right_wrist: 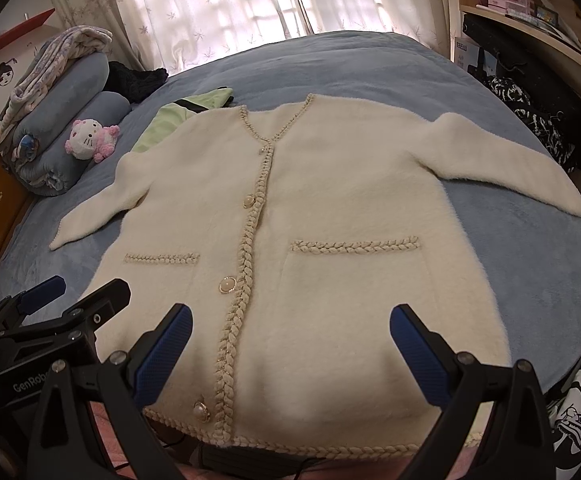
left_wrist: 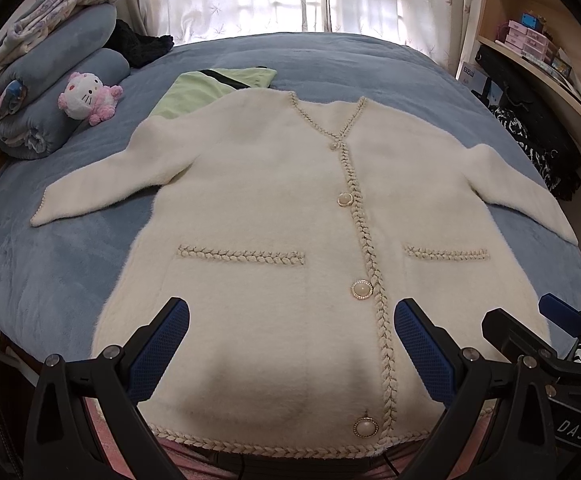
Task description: Fold large clothes
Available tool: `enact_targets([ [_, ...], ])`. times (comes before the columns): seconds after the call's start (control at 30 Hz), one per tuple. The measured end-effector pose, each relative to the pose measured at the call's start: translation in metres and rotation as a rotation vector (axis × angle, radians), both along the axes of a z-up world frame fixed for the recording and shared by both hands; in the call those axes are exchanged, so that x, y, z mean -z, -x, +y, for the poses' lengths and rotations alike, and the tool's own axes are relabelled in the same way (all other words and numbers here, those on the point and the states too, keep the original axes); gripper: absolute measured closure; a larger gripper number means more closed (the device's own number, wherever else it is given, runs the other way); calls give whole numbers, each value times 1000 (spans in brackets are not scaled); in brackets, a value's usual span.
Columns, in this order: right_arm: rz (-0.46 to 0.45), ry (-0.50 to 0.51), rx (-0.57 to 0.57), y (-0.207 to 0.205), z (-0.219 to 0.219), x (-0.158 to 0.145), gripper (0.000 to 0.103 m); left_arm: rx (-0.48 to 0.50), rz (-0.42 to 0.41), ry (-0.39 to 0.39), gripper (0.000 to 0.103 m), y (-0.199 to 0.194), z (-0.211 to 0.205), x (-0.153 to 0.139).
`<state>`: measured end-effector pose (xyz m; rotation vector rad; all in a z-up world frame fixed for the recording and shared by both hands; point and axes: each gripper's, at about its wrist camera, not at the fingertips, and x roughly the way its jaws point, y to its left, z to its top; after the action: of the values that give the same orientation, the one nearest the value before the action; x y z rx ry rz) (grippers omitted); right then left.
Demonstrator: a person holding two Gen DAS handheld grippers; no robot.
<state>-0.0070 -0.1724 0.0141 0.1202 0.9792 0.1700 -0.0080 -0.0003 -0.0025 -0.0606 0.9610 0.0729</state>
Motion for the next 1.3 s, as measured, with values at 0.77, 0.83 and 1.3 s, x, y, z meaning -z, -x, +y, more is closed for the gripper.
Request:
enact_targets([
  [0.77, -109, 29, 17, -11, -28, -44, 3, 85, -94, -13, 4, -28, -37, -49],
  [0.83, -127, 42, 25, -13, -33, -52, 3, 103, -126, -21, 4, -32, -45, -59],
  [1.3, -246, 260, 266, -60, -144, -128, 3, 142, -271, -38, 4, -109, -106, -120],
])
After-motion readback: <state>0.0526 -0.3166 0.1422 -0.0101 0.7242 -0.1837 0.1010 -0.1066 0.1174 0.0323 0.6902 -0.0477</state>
